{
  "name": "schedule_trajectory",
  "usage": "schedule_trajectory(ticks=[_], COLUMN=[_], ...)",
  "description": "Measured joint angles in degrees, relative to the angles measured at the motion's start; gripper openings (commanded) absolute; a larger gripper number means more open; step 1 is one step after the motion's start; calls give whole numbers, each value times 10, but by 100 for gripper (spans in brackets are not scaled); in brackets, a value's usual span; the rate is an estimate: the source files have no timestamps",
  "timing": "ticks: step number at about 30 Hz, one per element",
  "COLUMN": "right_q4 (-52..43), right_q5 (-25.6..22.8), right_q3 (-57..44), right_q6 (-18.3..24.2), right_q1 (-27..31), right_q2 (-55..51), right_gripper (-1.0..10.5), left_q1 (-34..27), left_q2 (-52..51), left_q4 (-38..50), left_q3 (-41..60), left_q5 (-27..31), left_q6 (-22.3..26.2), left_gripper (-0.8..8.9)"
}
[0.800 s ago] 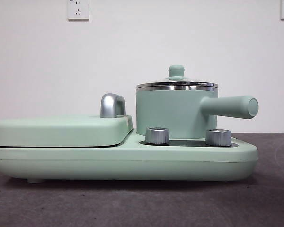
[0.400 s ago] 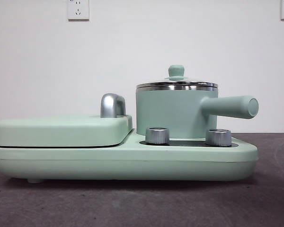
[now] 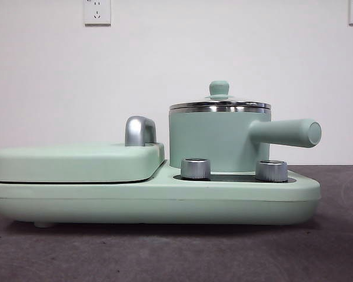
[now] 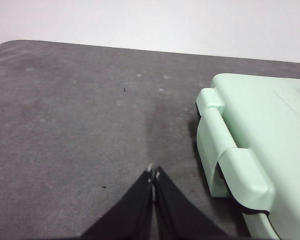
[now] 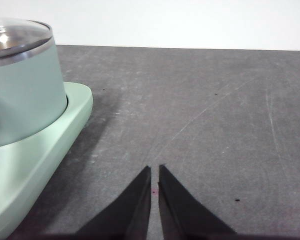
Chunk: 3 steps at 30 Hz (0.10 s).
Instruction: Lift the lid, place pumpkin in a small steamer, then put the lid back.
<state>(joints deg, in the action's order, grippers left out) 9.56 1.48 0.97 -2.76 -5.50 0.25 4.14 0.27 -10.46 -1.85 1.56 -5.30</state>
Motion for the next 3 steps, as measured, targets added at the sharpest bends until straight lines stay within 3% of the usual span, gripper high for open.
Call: schedule_trajectory(ticks=[3], right_q4=[0], right_q5=[0], right_q3=[0], right_q6=[0], right_q1=[0], right_q2=[0], right_gripper=[25], left_q1=[0], left_q2=[0], left_q4=[0], left_q3=[0], left_q5=[0], left_q6=[0], left_gripper=[6])
